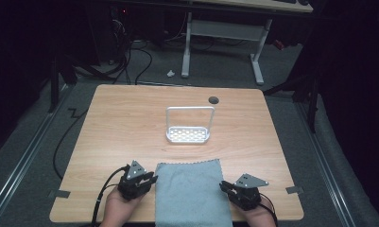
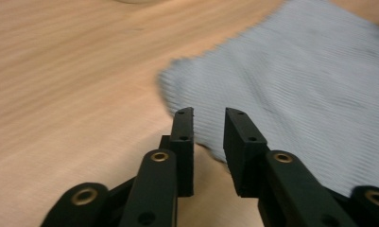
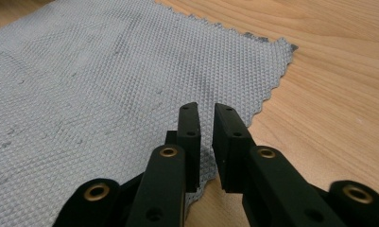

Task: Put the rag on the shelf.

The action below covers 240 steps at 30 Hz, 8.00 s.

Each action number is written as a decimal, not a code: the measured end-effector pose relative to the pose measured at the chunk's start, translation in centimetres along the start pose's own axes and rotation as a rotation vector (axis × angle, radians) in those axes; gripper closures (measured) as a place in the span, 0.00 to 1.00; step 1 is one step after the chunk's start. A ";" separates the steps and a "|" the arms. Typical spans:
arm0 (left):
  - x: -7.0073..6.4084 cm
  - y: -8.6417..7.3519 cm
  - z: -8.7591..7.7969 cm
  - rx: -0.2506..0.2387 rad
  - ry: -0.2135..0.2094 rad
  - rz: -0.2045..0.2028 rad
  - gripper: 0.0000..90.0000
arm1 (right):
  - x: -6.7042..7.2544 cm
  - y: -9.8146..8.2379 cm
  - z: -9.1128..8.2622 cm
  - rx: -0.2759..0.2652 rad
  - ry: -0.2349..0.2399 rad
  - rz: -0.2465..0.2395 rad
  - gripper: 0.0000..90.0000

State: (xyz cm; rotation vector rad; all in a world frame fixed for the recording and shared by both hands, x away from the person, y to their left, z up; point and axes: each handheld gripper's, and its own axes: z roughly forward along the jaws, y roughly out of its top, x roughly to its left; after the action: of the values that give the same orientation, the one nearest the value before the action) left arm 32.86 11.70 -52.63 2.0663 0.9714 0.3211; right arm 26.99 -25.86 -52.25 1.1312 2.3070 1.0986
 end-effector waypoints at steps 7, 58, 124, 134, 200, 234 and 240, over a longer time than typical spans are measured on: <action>0.4 1.1 2.4 -0.006 0.038 -0.008 0.73 | 0.0 0.0 0.0 -0.004 0.005 -0.007 0.87; 0.8 1.1 0.3 -0.120 -0.056 -0.096 0.98 | -1.5 4.6 3.5 -0.104 -0.114 0.039 0.99; 0.9 13.4 -6.4 -0.486 0.065 0.064 0.99 | -3.3 14.4 -4.9 -0.523 -0.197 0.014 1.00; 2.2 15.3 -6.0 -0.498 0.102 0.074 0.99 | -4.4 16.5 -4.1 -0.543 -0.194 0.029 1.00; 7.0 11.7 5.8 -0.174 0.012 -0.072 0.99 | -10.8 13.8 8.4 -0.249 -0.140 0.156 1.00; 10.4 10.5 1.6 -0.236 0.137 -0.143 0.75 | -12.3 13.2 6.1 -0.235 -0.222 0.159 0.86; 10.7 10.2 0.9 -0.242 0.164 -0.138 0.72 | -12.4 13.1 5.9 -0.236 -0.230 0.155 0.84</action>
State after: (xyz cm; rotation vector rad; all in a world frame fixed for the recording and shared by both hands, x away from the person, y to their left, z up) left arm 45.91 15.18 -46.55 1.7651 1.1097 0.5161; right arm 44.94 -27.60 -46.29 1.2840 1.8873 1.1908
